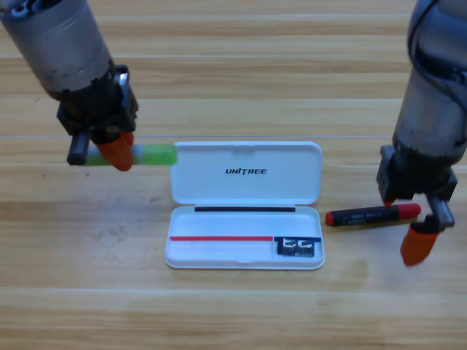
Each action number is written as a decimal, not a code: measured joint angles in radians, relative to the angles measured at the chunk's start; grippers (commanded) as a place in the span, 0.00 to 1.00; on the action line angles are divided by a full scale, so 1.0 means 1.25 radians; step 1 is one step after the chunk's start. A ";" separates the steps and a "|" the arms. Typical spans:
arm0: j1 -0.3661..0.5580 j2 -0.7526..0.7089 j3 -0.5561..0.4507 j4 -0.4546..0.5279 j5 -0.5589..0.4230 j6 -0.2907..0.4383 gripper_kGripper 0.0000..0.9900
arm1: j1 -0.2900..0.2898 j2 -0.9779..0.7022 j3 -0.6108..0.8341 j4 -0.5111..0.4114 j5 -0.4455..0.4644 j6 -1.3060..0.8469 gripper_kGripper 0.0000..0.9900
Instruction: Clean up eraser and pencils
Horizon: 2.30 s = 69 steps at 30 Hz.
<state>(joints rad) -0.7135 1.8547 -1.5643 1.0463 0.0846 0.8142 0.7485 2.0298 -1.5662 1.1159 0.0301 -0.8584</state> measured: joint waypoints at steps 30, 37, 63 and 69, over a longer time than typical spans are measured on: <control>-0.128 0.175 -0.109 0.012 -0.078 -0.083 0.00 | -0.074 0.171 -0.132 -0.024 0.000 -0.162 0.37; -0.138 0.203 -0.111 0.013 -0.079 -0.084 0.00 | -0.074 0.183 -0.124 -0.024 0.021 -0.183 0.00; -0.138 0.257 -0.148 0.013 -0.079 -0.108 0.00 | -0.073 0.079 -0.121 0.026 0.007 -0.082 0.00; -0.138 0.277 -0.151 0.013 -0.079 -0.116 0.00 | -0.067 0.042 -0.120 0.043 0.007 -0.072 0.00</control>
<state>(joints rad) -0.8860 2.2015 -1.7526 1.0624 -0.0137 0.6697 0.6641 2.0822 -1.7166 1.1693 0.0392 -0.9482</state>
